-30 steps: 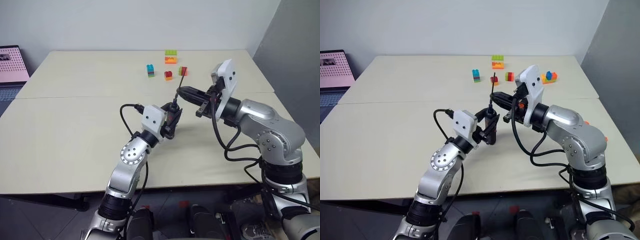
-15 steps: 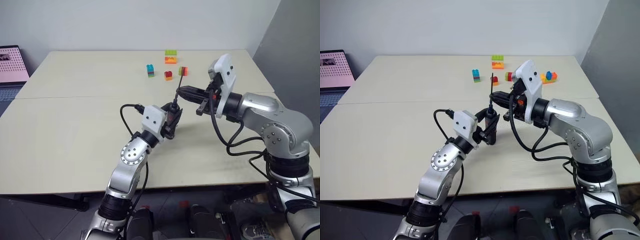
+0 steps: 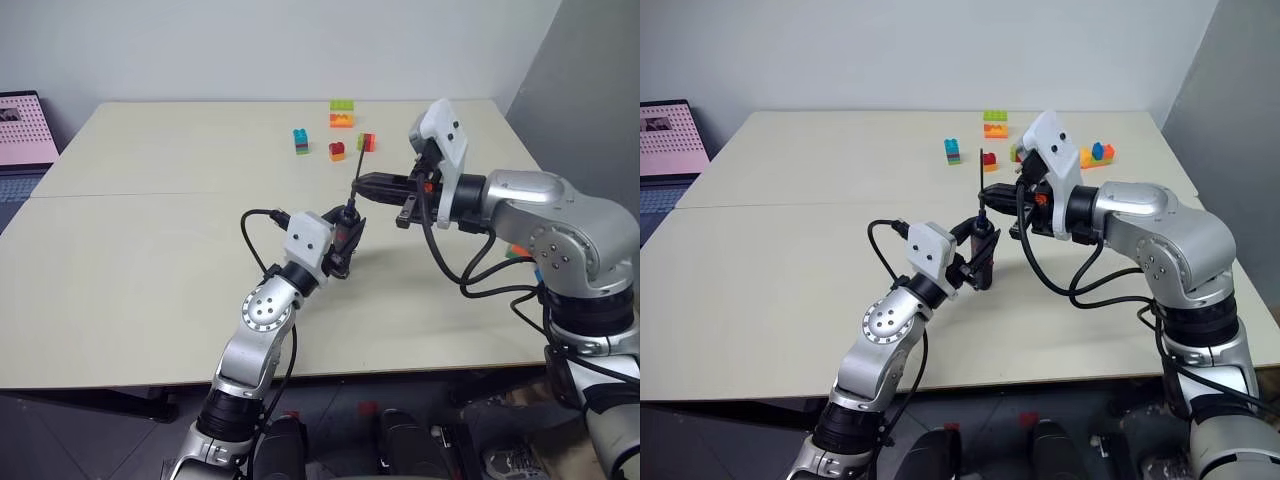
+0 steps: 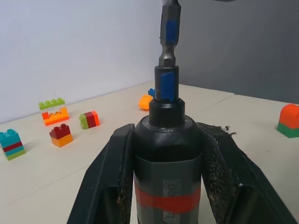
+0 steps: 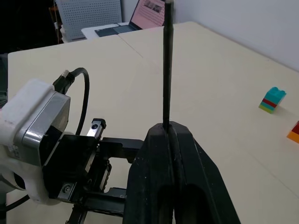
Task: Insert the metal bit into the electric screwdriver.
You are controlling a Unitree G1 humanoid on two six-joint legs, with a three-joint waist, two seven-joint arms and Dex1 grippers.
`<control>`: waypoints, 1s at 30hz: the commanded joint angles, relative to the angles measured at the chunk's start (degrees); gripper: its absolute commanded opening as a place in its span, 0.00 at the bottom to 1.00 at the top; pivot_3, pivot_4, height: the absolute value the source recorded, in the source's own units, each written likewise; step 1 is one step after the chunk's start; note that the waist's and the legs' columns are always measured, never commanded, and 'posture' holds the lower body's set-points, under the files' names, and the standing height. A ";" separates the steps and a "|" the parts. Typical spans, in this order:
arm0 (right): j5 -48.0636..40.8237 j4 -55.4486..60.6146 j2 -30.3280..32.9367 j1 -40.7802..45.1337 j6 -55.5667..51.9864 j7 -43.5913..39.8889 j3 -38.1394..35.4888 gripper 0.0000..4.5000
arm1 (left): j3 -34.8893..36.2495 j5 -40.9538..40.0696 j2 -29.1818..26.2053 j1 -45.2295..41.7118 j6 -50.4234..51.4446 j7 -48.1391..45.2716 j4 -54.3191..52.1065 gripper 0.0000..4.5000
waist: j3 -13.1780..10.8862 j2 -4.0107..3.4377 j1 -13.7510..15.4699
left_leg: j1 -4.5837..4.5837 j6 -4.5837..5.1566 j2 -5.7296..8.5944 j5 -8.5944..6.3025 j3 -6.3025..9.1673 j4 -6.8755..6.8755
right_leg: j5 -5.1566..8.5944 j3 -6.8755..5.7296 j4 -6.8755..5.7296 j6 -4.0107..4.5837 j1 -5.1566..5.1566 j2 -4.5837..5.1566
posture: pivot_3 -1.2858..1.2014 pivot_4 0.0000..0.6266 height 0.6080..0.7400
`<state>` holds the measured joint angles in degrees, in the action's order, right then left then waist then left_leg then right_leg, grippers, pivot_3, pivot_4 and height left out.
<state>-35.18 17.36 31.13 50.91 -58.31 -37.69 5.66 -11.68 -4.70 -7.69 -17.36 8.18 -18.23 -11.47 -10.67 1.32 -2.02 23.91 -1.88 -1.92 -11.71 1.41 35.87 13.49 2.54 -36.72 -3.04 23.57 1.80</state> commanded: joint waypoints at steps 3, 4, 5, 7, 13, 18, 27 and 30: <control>0.74 -1.87 1.61 0.95 -1.54 -3.11 2.63 0.00 | 0.41 1.27 -0.40 1.06 0.63 0.53 1.20 0.36 | 0.00 0.00 -0.01 | 0.00 0.00 0.00 0.00 -0.01 0.00 | 0.00 0.00 0.02 0.00 0.00 0.01 | 0.52 0.24 1.00; 1.33 -1.85 1.96 1.20 -1.40 -3.40 3.35 0.00 | 0.44 1.29 -0.42 1.12 0.64 0.56 1.15 0.36 | 0.00 0.00 -0.01 | 0.00 0.00 0.00 0.00 -0.01 0.00 | 0.00 0.00 0.02 0.00 0.00 0.01 | 0.52 0.24 1.00; 1.75 -1.83 2.21 1.38 -1.28 -3.59 3.87 0.00 | 0.45 1.30 -0.43 1.15 0.64 0.57 1.13 0.36 | 0.00 0.00 -0.01 | 0.00 0.00 0.00 0.00 0.00 0.00 | 0.00 0.00 0.02 0.00 0.00 0.01 | 0.52 0.24 1.00; 1.47 -1.94 2.16 1.40 -1.21 -4.17 4.02 0.00 | 0.44 1.34 -0.43 1.22 0.63 0.61 1.12 0.36 | 0.00 0.00 -0.01 | 0.00 -0.01 0.00 -0.01 0.00 -0.01 | 0.00 0.00 0.02 0.00 0.01 0.01 | 0.52 0.24 1.00; 1.85 -2.44 1.11 1.08 0.67 -4.23 2.68 0.09 | 0.55 1.39 -0.43 1.30 0.53 0.68 1.28 0.36 | 0.00 0.00 -0.01 | 0.00 -0.01 0.00 -0.01 0.00 -0.02 | 0.00 -0.01 0.03 0.00 0.01 0.02 | 0.52 0.24 1.00; 2.18 -2.56 0.24 1.30 1.85 -3.27 0.97 0.34 | 0.55 1.43 -0.40 1.50 0.62 0.79 1.12 0.36 | -0.01 0.01 -0.02 | 0.17 -0.01 0.00 -0.01 -0.03 -0.02 | 0.00 0.00 0.03 0.00 0.16 0.03 | 0.52 0.24 1.00; -0.97 -3.60 -2.74 3.75 1.23 -2.04 -5.24 0.74 | 0.60 1.30 -0.29 1.62 0.58 0.84 1.14 0.36 | -0.01 0.01 0.04 | 0.52 0.00 0.01 0.00 -0.03 -0.02 | 0.00 0.00 -0.08 0.00 0.50 -0.03 | 0.52 0.24 1.00; -3.40 -3.34 -2.90 4.43 0.14 -2.60 -6.84 0.74 | 1.03 1.13 -0.18 1.54 0.78 1.14 1.25 0.36 | -0.01 0.01 0.04 | 0.52 0.00 0.00 0.00 -0.03 0.00 | 0.00 0.00 -0.08 0.00 0.48 -0.03 | 0.52 0.24 1.00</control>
<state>-36.59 12.57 28.29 53.54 -57.89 -39.82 1.14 -11.76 -4.46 -7.50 -17.08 7.34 -18.03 -11.86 -10.69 1.33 -1.99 24.42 -1.88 -1.91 -11.71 1.38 35.87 13.49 2.54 -36.80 -3.04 24.05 1.77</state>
